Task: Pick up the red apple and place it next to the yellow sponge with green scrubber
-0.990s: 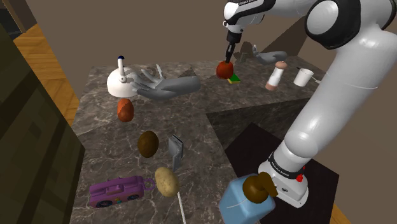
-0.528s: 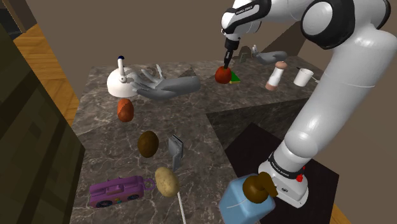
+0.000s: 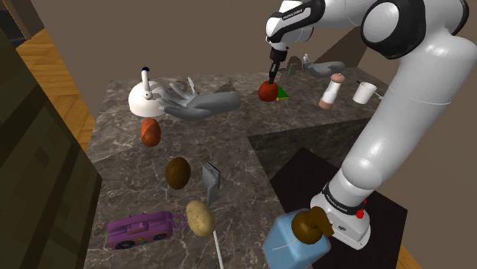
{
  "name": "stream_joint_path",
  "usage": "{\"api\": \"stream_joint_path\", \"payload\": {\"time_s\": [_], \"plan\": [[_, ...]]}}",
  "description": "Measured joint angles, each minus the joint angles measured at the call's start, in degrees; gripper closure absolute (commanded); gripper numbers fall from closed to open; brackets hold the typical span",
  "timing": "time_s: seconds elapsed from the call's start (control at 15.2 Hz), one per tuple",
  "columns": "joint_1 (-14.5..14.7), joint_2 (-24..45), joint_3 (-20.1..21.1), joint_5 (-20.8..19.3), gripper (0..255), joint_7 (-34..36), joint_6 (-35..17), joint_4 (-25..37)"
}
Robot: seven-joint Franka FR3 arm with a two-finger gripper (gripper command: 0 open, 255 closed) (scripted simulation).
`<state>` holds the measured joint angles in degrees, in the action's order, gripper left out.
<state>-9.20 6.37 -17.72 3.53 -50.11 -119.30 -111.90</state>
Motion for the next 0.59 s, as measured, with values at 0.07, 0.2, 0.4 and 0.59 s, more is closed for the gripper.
{"api": "stream_joint_path", "payload": {"time_s": [0.07,0.2,0.4,0.59], "plan": [[0.0,0.0,0.0,0.0,0,0.0,0.0,0.0],[0.0,0.0,0.0,0.0,0,0.0,0.0,0.0],[0.0,0.0,0.0,0.0,0,0.0,0.0,0.0],[0.0,-1.4,-0.1,-0.6,0,0.3,3.7,2.4]]}}
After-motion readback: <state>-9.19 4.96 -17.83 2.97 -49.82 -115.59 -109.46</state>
